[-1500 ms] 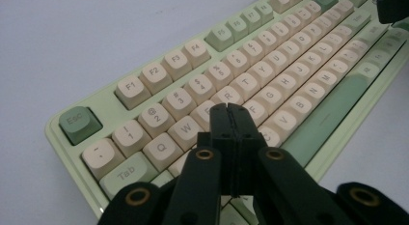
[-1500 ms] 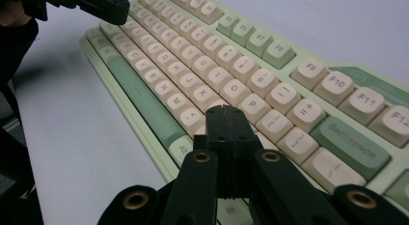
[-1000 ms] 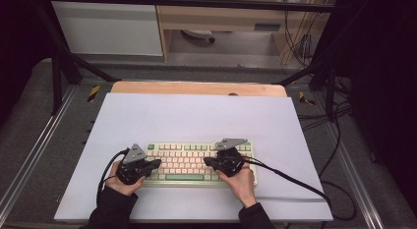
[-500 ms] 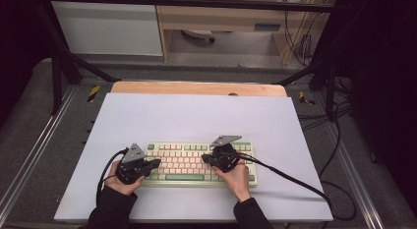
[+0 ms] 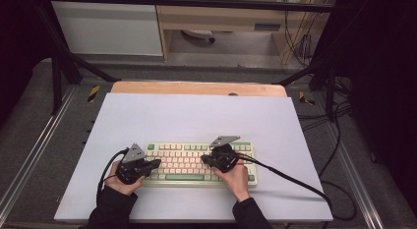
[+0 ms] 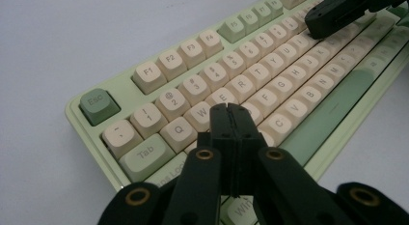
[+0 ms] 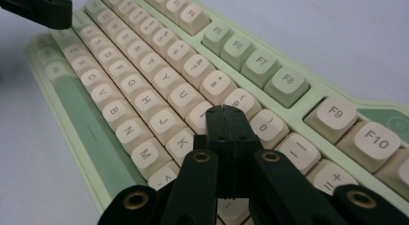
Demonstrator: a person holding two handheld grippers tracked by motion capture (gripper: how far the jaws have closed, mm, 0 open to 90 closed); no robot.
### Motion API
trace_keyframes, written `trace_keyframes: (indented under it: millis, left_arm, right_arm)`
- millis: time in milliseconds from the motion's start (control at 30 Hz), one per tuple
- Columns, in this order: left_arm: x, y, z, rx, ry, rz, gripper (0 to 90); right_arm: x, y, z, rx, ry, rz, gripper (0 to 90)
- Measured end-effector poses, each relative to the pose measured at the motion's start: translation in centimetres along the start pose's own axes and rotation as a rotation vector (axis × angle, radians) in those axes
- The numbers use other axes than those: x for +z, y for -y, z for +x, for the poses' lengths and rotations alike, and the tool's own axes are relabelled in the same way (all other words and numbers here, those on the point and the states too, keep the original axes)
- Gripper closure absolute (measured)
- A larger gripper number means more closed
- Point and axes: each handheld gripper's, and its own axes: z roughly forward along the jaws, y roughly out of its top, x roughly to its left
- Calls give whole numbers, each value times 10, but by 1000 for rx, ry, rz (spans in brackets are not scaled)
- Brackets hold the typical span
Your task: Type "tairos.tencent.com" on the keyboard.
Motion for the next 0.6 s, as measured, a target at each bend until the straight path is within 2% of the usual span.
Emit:
trace_keyframes:
  millis: [167, 600]
  left_arm:
    - [0, 0, 0, 0, 0, -2, 897]
    - [-2, -1, -1, 2, 2, -8, 897]
  right_arm:
    - [-3, -1, 1, -3, -4, -13, 900]
    - [-32, -5, 5, -23, -25, -38, 900]
